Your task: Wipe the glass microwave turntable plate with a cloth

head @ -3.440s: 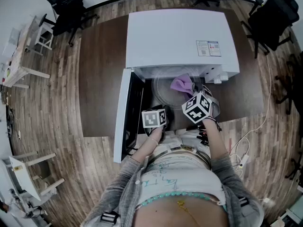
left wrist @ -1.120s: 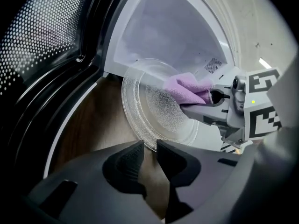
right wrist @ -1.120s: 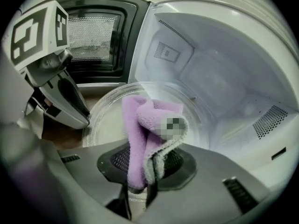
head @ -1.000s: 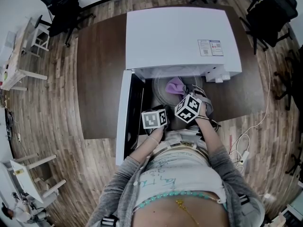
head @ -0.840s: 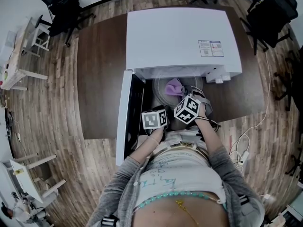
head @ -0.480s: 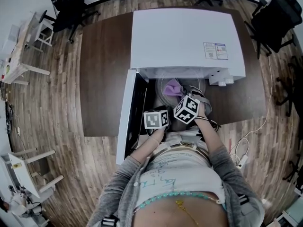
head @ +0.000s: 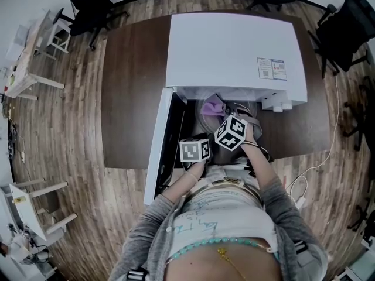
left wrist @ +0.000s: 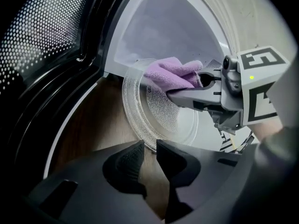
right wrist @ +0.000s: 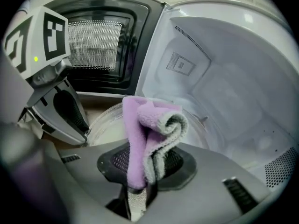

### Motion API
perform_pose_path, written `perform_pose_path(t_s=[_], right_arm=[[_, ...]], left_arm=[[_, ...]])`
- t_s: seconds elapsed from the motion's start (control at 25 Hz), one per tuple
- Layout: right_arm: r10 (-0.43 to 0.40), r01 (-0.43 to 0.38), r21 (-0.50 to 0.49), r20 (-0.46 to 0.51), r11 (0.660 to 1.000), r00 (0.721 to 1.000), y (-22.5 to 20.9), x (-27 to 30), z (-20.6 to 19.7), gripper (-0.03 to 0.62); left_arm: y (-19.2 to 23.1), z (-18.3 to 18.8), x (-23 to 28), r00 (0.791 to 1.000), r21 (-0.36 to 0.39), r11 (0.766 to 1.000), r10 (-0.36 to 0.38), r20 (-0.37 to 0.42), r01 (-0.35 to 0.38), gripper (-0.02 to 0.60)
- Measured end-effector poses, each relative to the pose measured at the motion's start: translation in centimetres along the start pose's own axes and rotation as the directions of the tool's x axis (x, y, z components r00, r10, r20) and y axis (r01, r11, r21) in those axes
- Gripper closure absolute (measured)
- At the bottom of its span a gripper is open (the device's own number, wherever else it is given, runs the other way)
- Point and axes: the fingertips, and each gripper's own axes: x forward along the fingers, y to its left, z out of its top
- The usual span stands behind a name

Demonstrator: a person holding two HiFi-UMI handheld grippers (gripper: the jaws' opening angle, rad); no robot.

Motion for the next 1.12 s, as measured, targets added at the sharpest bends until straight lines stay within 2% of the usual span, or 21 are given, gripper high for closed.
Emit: perform_pose_path(t_s=[0.48, 0.76, 1.12], right_arm=[[-0.047, 0.046, 0.064, 0.015, 0.997, 0.999, -2.6, 0.1, -0.1, 0.479], [-0.081, 0.081, 0.105, -0.004, 0.991, 0.997, -4.4, -0.4, -1.1, 0.479], [-0.086, 0.090, 0.164, -0.030, 0.982, 0.996, -5.2, -1.3, -3.5, 0.479]], left_arm=[[0.2, 0.0, 0.2, 1.000, -0.016, 1.000, -0.007, 0.007, 0.007, 0.491], [0.2, 0.1, 0.0, 1.000, -0.024, 1.000, -0.010, 0.009, 0.010, 0.492], [0.3, 0.2, 0.0, 1.000, -0.032, 0.999, -0.012, 0.014, 0.012, 0.492]])
